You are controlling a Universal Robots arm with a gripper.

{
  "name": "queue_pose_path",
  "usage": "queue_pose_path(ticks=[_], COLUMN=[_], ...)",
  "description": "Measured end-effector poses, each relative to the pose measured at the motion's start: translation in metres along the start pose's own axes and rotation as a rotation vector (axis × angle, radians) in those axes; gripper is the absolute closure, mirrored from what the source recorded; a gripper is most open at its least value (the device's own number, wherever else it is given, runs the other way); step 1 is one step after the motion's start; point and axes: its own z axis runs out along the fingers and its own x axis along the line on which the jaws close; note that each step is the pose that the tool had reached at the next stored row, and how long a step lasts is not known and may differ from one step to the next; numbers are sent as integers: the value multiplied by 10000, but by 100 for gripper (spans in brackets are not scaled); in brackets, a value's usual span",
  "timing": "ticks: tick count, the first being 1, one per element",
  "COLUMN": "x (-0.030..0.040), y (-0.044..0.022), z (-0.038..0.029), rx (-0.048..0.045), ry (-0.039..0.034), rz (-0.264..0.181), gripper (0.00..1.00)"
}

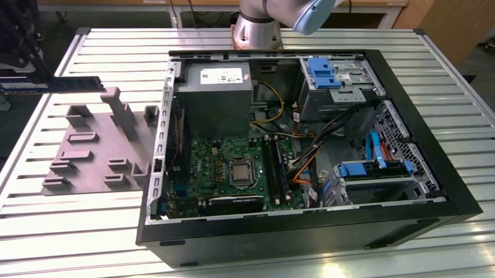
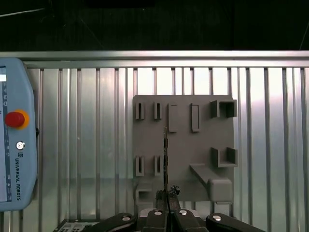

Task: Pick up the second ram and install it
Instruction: 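Pick up the second ram and move it above second insertion slot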

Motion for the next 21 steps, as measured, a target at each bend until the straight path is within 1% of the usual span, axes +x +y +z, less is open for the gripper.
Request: queue_pose_path(ticks=[16, 21], x=[-3, -5], y=[-161, -222], z=[-3, -4], rx=[0, 0], ry=[0, 0], rz=[0, 0], gripper=[89, 89])
